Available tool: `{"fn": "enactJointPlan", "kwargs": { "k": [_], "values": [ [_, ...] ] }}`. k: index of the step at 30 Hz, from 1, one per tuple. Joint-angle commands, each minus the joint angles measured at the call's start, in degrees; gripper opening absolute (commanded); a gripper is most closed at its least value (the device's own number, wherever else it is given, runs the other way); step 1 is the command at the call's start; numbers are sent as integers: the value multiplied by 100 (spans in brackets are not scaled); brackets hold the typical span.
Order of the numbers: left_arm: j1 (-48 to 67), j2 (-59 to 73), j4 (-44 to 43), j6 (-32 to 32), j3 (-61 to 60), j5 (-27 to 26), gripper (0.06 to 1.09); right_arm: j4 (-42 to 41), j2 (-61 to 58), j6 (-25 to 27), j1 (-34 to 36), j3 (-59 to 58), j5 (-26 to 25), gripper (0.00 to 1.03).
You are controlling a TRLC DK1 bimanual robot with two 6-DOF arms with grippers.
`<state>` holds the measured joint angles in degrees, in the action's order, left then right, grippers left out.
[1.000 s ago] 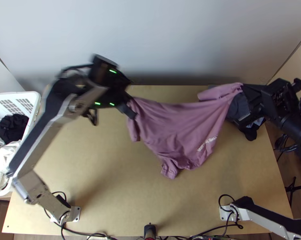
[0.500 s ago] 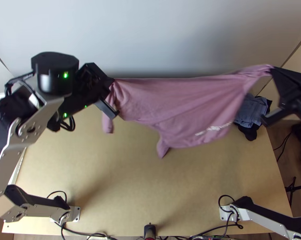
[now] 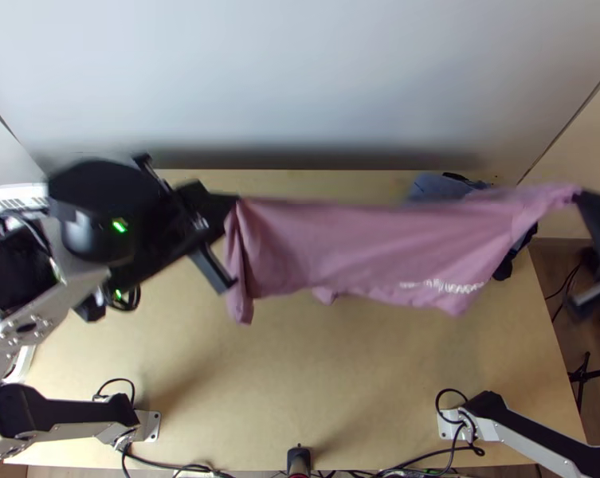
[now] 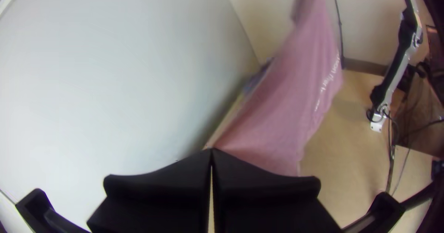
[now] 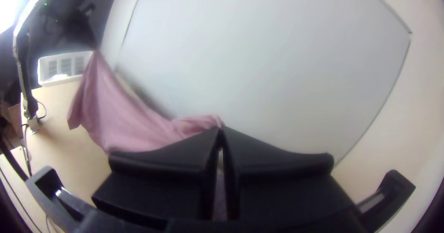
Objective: Fold the t-shirt
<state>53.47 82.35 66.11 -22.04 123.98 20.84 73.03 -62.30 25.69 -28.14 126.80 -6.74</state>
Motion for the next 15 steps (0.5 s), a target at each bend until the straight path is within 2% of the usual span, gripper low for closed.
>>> {"fn": "enactJointPlan", "kwargs": {
  "k": [1,6,11,15],
  "values": [
    [656,-465,456,165,-1017,-80,9,730,254,-442,-157,-446,419,3],
    [744,-395,385,341,-1236,-238,9,554,210,-891,-403,-982,569,3],
    [243,-351,157,209,-1641,-203,9,-589,166,-943,-561,-2221,560,3],
    [-381,-439,-458,-55,-2142,-212,9,-1468,-107,-803,-596,-2924,560,3]
  ]
}}
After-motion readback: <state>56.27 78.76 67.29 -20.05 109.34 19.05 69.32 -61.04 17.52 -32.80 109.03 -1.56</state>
